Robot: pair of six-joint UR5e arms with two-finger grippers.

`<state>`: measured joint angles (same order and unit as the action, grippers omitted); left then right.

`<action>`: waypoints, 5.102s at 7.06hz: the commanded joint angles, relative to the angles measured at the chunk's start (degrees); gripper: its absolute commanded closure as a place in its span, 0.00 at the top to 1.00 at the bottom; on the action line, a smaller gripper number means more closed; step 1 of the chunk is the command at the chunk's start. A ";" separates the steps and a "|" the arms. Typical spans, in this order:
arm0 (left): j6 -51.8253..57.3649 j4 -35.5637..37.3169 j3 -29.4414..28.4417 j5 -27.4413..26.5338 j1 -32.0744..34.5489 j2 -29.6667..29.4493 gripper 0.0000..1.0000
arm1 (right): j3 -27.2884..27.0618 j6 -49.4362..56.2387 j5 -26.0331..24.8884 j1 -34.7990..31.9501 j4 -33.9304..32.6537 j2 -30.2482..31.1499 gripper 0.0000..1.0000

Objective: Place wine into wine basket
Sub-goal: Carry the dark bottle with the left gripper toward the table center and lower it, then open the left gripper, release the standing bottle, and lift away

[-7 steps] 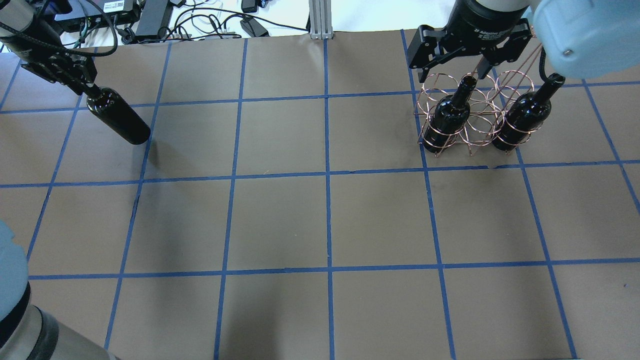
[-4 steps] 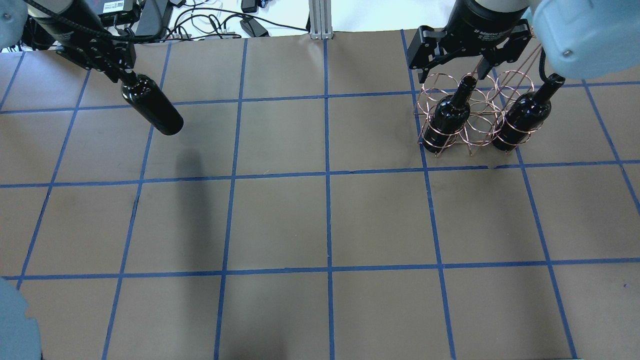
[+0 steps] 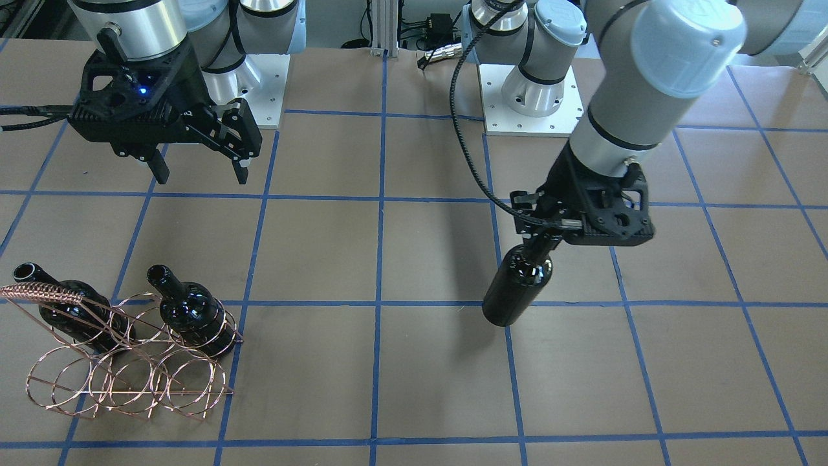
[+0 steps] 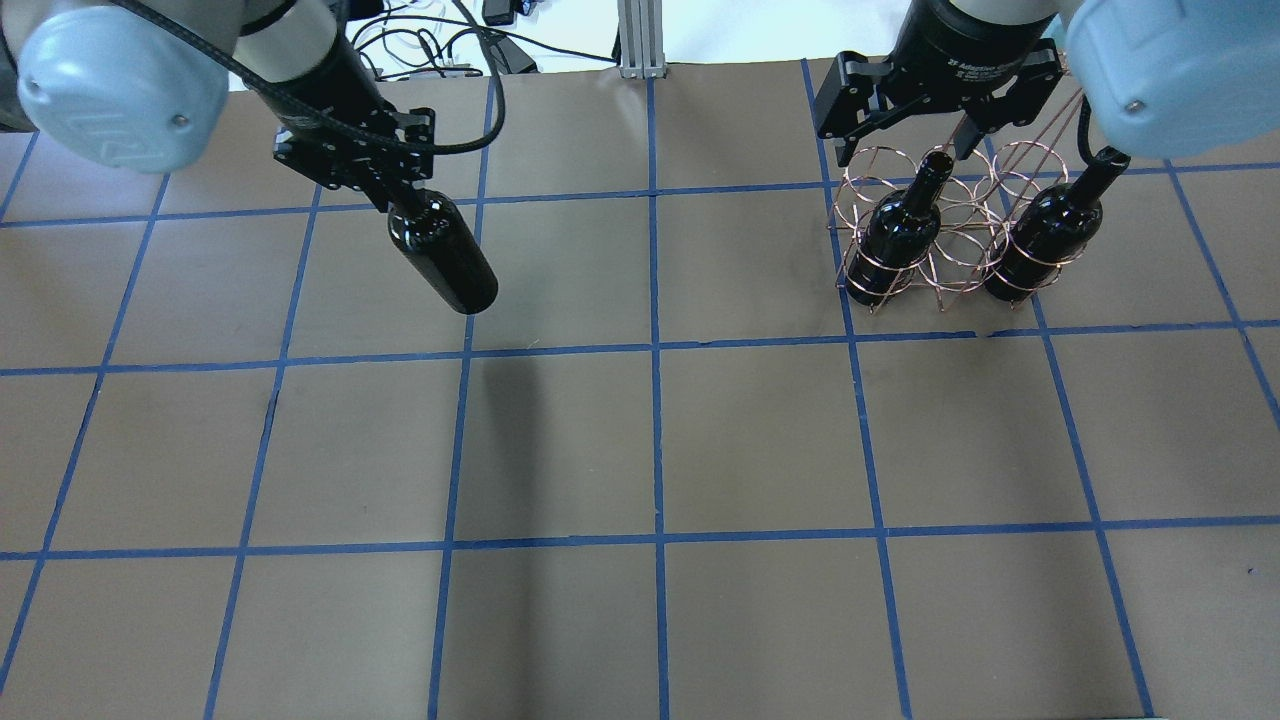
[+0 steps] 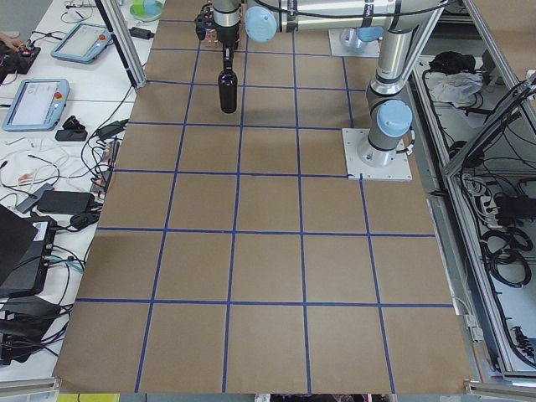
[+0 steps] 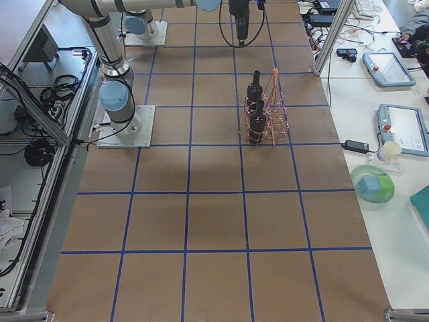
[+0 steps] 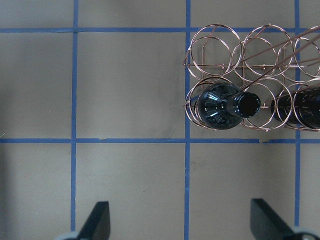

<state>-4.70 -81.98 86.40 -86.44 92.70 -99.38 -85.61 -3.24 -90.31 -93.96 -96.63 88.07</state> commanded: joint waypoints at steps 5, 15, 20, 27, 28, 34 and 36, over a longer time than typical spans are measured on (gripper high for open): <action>-6.11 0.32 6.06 0.39 14.34 1.03 0.00 | 0.00 0.69 -0.13 0.09 0.65 -0.09 1.00; -6.28 2.87 8.87 4.94 15.31 -0.55 0.00 | 0.00 0.78 -1.01 0.09 0.92 -0.17 1.00; -5.58 1.56 8.44 4.70 15.23 0.41 1.00 | 0.00 0.78 -1.00 0.00 0.74 -0.17 1.00; 5.72 -9.78 -5.98 0.65 -3.80 3.32 1.00 | 1.05 -14.81 -1.01 -13.58 -2.83 -5.17 0.99; 8.54 -10.13 -5.98 0.57 -6.54 3.49 1.00 | 1.14 -20.00 -1.10 -18.06 -4.60 -7.10 0.99; 9.01 -10.75 -4.23 0.74 -8.07 3.67 1.00 | -5.27 -25.76 0.04 -23.11 -6.64 -12.30 0.97; 9.01 -10.75 -4.05 0.74 -8.06 3.67 1.00 | -5.36 -26.12 1.71 -23.11 -6.02 -12.30 0.90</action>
<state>4.31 -92.73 82.20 -85.69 84.62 -95.71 -90.73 -29.24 -89.36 -117.10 -102.82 75.80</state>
